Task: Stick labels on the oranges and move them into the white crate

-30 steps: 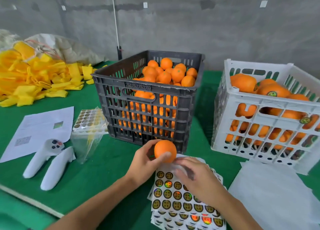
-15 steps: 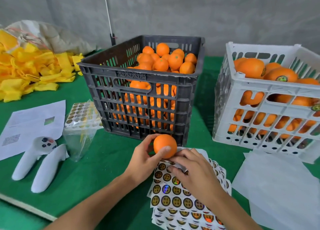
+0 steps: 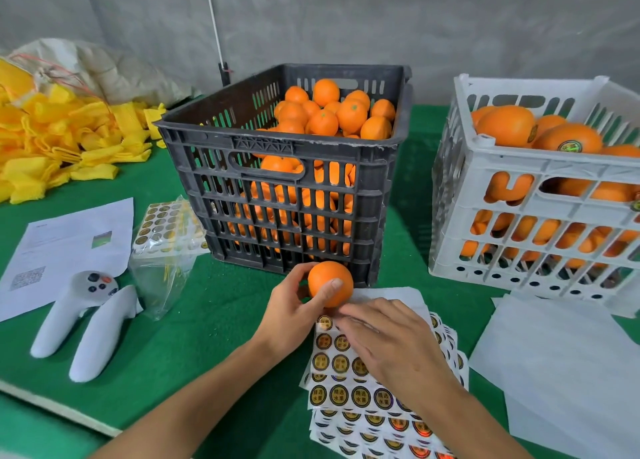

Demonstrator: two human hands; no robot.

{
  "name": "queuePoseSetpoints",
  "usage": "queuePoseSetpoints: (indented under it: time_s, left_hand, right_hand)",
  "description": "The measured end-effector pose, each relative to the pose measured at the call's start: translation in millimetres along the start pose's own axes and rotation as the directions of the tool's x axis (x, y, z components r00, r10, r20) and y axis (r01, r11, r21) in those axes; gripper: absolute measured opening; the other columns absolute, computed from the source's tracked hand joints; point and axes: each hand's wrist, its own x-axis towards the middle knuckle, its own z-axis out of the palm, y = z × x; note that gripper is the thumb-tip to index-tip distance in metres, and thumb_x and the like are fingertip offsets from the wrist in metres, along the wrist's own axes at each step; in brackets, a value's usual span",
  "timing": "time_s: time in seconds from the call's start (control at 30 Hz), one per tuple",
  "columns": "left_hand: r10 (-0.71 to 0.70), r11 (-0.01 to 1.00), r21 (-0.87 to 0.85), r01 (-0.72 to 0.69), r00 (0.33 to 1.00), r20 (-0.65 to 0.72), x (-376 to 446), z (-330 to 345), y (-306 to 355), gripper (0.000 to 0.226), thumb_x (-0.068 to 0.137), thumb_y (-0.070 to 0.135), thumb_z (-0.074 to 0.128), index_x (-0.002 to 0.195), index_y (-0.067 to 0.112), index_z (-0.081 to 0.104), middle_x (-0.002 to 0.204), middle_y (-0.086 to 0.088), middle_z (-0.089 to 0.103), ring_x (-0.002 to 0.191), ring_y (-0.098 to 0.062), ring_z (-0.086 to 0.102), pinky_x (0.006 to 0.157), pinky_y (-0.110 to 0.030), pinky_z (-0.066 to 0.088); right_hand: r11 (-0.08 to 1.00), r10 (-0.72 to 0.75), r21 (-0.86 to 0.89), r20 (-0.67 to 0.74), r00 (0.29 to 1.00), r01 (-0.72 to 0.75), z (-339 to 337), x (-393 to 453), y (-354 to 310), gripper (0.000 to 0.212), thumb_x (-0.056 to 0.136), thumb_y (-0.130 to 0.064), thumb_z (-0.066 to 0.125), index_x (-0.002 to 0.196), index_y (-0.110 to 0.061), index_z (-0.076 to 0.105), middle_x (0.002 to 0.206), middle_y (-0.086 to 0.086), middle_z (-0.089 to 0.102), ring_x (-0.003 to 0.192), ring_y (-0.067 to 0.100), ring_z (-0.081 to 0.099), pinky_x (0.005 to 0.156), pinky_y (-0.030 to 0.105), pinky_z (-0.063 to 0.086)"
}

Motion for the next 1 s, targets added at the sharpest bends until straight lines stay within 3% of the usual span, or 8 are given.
queuePoseSetpoints:
  time_s: [0.1, 0.2, 0.27, 0.33, 0.57, 0.73, 0.87, 1.0]
  left_hand:
    - [0.007, 1.0, -0.003, -0.007, 1.0, 0.012, 0, -1, 0, 0.052, 0.087, 0.061, 0.071, 0.128, 0.03, 0.061, 0.113, 0.007, 0.073, 0.099, -0.005, 0.072, 0.078, -0.023, 0.06]
    - [0.049, 0.999, -0.005, -0.049, 0.996, 0.077, -3, 0, 1, 0.058, 0.084, 0.066, 0.075, 0.132, 0.037, 0.059, 0.118, 0.012, 0.071, 0.103, -0.009, 0.073, 0.081, -0.027, 0.062]
    - [0.085, 0.996, -0.001, -0.086, 0.987, 0.138, -6, 1, 1, 0.06, 0.084, 0.064, 0.078, 0.136, 0.043, 0.056, 0.126, 0.016, 0.067, 0.109, -0.012, 0.072, 0.088, -0.034, 0.062]
    - [0.138, 0.989, 0.021, -0.144, 0.972, 0.189, -8, 4, 1, 0.062, 0.086, 0.057, 0.08, 0.14, 0.043, 0.054, 0.133, 0.015, 0.063, 0.117, -0.014, 0.069, 0.094, -0.038, 0.061]
    - [0.234, 0.97, 0.026, -0.244, 0.953, 0.193, -10, 5, 3, 0.065, 0.089, 0.05, 0.08, 0.146, 0.036, 0.052, 0.138, 0.009, 0.059, 0.124, -0.02, 0.065, 0.097, -0.044, 0.059]
    - [0.266, 0.961, 0.031, -0.275, 0.95, 0.165, -9, 3, 3, 0.063, 0.09, 0.046, 0.08, 0.146, 0.036, 0.052, 0.138, 0.011, 0.058, 0.124, -0.018, 0.064, 0.097, -0.038, 0.059]
    - [0.292, 0.955, 0.017, -0.297, 0.946, 0.139, -10, 8, 5, 0.063, 0.09, 0.046, 0.081, 0.146, 0.036, 0.053, 0.14, 0.01, 0.059, 0.126, -0.019, 0.062, 0.098, -0.034, 0.058]
    - [0.319, 0.947, -0.064, -0.315, 0.947, 0.05, -13, 15, 23, 0.06, 0.088, 0.049, 0.081, 0.142, 0.042, 0.056, 0.14, 0.012, 0.062, 0.128, -0.016, 0.063, 0.098, -0.028, 0.057]
  right_hand:
    - [0.93, 0.129, 0.353, -0.042, 0.991, -0.106, -7, 1, -5, 0.013, 0.101, -0.028, 0.064, 0.108, -0.025, 0.073, 0.128, -0.017, 0.064, 0.113, 0.007, 0.06, 0.095, 0.024, 0.046]
    - [0.558, 0.498, 0.747, 0.046, 0.866, -0.361, -21, 7, -9, 0.015, 0.1, -0.039, 0.063, 0.105, -0.034, 0.076, 0.134, -0.019, 0.06, 0.126, 0.008, 0.057, 0.098, 0.01, 0.042]
    - [0.379, 0.607, 0.826, 0.118, 0.786, -0.417, -26, 11, -7, 0.016, 0.101, -0.041, 0.062, 0.105, -0.036, 0.077, 0.139, -0.019, 0.057, 0.134, 0.006, 0.051, 0.099, 0.005, 0.039]
    - [0.34, 0.631, 0.84, 0.129, 0.765, -0.422, -27, 11, -5, 0.016, 0.102, -0.033, 0.062, 0.108, -0.033, 0.078, 0.141, -0.021, 0.055, 0.135, 0.002, 0.049, 0.1, 0.005, 0.038]
    - [0.493, 0.623, 0.719, 0.103, 0.776, -0.491, -22, 4, -2, 0.025, 0.1, -0.037, 0.063, 0.123, -0.037, 0.073, 0.15, -0.028, 0.043, 0.137, 0.004, 0.045, 0.099, 0.011, 0.044]
    - [0.633, 0.588, 0.581, 0.069, 0.806, -0.511, -17, 5, -2, 0.051, 0.103, -0.055, 0.052, 0.152, -0.042, 0.042, 0.159, -0.035, 0.022, 0.147, -0.007, 0.027, 0.11, 0.036, 0.045]
    - [0.907, 0.324, 0.345, -0.208, 0.923, -0.241, -16, 0, 3, 0.033, 0.103, -0.02, 0.056, 0.134, -0.019, 0.066, 0.15, -0.01, 0.051, 0.134, 0.012, 0.052, 0.102, 0.042, 0.051]
    - [0.977, 0.171, 0.156, -0.185, 0.968, -0.143, -15, 3, 2, 0.049, 0.101, -0.015, 0.045, 0.15, -0.014, 0.049, 0.162, -0.006, 0.038, 0.147, 0.015, 0.039, 0.112, 0.042, 0.044]
